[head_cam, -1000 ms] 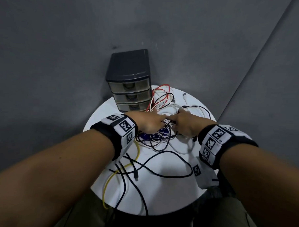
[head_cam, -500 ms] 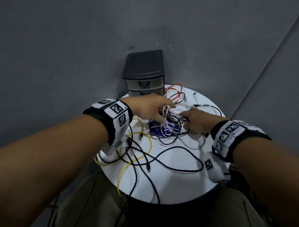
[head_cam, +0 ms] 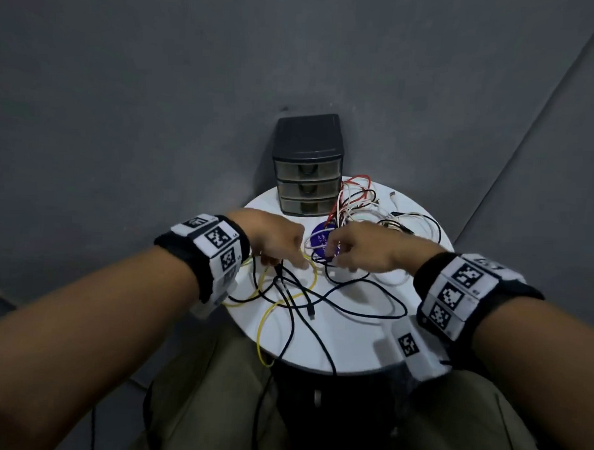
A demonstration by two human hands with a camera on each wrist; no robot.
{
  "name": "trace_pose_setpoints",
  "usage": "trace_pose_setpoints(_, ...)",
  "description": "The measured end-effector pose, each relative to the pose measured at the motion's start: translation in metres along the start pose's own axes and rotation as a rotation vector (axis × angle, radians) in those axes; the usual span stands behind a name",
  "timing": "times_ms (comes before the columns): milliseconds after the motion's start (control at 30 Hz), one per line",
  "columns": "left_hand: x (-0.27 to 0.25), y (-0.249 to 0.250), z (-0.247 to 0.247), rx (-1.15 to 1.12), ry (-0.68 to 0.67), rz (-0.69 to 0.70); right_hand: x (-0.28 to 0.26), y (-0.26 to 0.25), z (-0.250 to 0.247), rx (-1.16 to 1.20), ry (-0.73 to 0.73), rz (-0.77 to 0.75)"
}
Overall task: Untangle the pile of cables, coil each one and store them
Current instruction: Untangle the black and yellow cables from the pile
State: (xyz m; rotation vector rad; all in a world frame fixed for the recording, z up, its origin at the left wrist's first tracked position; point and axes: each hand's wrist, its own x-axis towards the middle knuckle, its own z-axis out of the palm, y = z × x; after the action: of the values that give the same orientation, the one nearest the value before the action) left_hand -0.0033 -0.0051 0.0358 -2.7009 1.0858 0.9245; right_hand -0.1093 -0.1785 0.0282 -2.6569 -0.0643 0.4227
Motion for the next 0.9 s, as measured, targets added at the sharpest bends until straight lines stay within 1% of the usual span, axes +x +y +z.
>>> trace_pose_setpoints(67, -0.001, 0.000, 0.017, 0.010, -0.023, -0.018, -0.003, -0.004, 0.018, -0.055, -0.035, -0.022)
trace_pose_setpoints(200, -0.004, -0.002, 0.031, -0.009, 0.015, 0.014, -0.011, -0.001, 0.040, -0.100, -0.008, -0.038)
trace_pose_setpoints(300, -0.016, 0.001, 0.017, -0.209, -0.027, 0.016, -0.018, 0.008, 0.034, -0.144, 0.073, -0.005)
trace_pose_setpoints(333, -0.022, 0.003, 0.009, -0.278, -0.023, 0.034, -0.020, 0.013, 0.029, -0.148, 0.111, 0.018)
trace_pose_setpoints(400, -0.035, 0.008, -0.009, -0.390, 0.031, 0.105, -0.022, 0.019, 0.017, -0.089, 0.130, 0.069)
trace_pose_setpoints(467, -0.049, 0.015, -0.028, -0.480, 0.143, 0.207, -0.023, 0.016, 0.006, 0.062, 0.108, 0.065)
trace_pose_setpoints(567, -0.063, 0.030, -0.055, -0.606, 0.397, 0.365, -0.025, -0.009, -0.005, 0.491, 0.113, -0.028)
trace_pose_setpoints(600, -0.065, 0.035, -0.061, -0.662, 0.474, 0.404, -0.024, -0.018, -0.006, 0.613, 0.139, -0.069)
trace_pose_setpoints(700, -0.067, 0.042, -0.074, -0.802, 0.629, 0.465, -0.017, -0.035, -0.015, 0.789, 0.299, -0.090)
trace_pose_setpoints(767, -0.066, 0.039, -0.077, -0.881, 0.690, 0.473, -0.012, -0.038, -0.025, 0.992, 0.409, -0.083)
trace_pose_setpoints(800, -0.066, 0.035, -0.076, -0.922, 0.696, 0.465, -0.011, -0.037, -0.032, 1.082, 0.476, -0.071)
trace_pose_setpoints(900, -0.062, 0.021, -0.070, -1.023, 0.634, 0.458, -0.013, -0.026, -0.058, 1.237, 0.714, -0.040)
